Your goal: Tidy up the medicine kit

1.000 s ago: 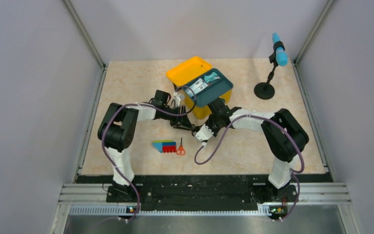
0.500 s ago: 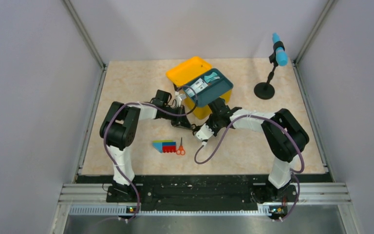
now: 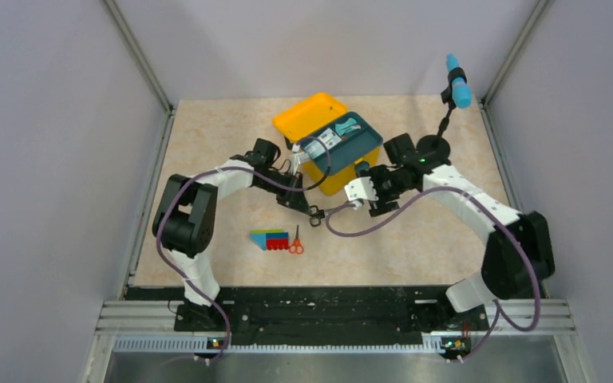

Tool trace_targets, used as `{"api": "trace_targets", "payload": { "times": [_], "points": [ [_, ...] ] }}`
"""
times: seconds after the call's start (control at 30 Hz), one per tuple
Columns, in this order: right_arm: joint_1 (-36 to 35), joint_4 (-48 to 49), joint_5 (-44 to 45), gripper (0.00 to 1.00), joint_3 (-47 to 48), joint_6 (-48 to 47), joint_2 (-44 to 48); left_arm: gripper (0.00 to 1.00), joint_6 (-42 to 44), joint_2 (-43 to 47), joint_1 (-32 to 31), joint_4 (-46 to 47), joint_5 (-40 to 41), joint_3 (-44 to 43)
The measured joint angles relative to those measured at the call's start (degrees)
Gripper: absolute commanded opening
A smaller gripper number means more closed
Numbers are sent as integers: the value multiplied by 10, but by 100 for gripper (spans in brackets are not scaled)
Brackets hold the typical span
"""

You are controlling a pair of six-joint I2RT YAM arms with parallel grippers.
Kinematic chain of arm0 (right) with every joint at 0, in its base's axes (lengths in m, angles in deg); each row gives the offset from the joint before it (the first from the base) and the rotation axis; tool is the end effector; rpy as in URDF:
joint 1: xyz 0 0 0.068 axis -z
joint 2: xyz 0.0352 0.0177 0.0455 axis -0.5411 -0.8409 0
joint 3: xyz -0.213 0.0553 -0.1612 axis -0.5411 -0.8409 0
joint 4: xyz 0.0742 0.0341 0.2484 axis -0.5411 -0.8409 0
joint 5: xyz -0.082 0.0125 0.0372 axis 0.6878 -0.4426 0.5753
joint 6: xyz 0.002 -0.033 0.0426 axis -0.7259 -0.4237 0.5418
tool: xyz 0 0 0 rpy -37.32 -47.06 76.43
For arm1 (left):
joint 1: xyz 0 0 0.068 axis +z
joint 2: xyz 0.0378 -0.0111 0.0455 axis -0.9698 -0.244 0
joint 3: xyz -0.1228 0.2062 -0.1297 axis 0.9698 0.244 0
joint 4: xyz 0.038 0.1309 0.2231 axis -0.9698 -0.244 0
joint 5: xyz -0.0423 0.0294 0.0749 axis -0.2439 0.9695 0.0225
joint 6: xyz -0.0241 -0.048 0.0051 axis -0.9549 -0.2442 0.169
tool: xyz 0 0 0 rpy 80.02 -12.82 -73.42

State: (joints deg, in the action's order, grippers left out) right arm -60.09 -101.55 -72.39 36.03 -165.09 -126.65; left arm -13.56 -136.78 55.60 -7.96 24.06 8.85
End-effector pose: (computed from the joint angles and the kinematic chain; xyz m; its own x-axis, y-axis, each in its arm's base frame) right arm 0.2642 0.1530 0.2327 0.5437 -0.7481 -0.3804 -0.8290 -0.4080 -0.3825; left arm 0.3290 -0.1530 0.1628 -0.8423 0.3191 -0.4344 0.5349 0.3952 -0.7468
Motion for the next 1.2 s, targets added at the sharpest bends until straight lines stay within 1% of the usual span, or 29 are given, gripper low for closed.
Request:
{"api": "trace_targets", "payload": {
  "times": [0.1, 0.17, 0.23, 0.33, 0.4, 0.47, 0.57, 0.73, 0.83, 0.9, 1.07, 1.1, 1.13, 1.2],
  "points": [
    [44, -28, -33, 72, 10, 81, 69, 0, 69, 23, 0, -74, -1, -27],
    [87, -24, -58, 70, 12, 160, 100, 0, 113, 38, 0, -119, 1, -49],
    [144, -13, -81, 69, 11, 246, 115, 0, 159, 51, 0, -162, 3, -77],
    [214, 31, -98, 69, -11, 362, 116, 0, 207, 68, 0, -199, 3, -115],
    [229, 57, -101, 69, -38, 415, 116, 0, 228, 74, 0, -217, 3, -147],
    [230, 81, -103, 69, -70, 469, 116, 0, 231, 74, 1, -222, 3, -179],
    [229, 103, -103, 69, -91, 523, 116, 0, 189, 75, 2, -187, 0, -207],
    [230, 147, -103, 68, -91, 582, 116, 0, 33, 71, 1, -73, 32, -209],
    [229, 172, -103, 69, -91, 608, 116, 0, -28, 50, -3, -33, 65, -224],
    [229, 188, -103, 68, -95, 621, 116, 0, -52, 24, -7, -17, 86, -242],
    [230, 205, -103, 68, -116, 646, 118, 0, -56, -41, -17, -9, 118, -284],
    [229, 205, -103, 68, -120, 650, 119, 2, -55, -51, -18, -9, 122, -288],
    [229, 205, -104, 68, -122, 652, 120, 8, -55, -58, -19, -9, 123, -289],
    [229, 205, -104, 68, -126, 656, 122, 23, -56, -71, -20, -8, 122, -290]
  ]
}}
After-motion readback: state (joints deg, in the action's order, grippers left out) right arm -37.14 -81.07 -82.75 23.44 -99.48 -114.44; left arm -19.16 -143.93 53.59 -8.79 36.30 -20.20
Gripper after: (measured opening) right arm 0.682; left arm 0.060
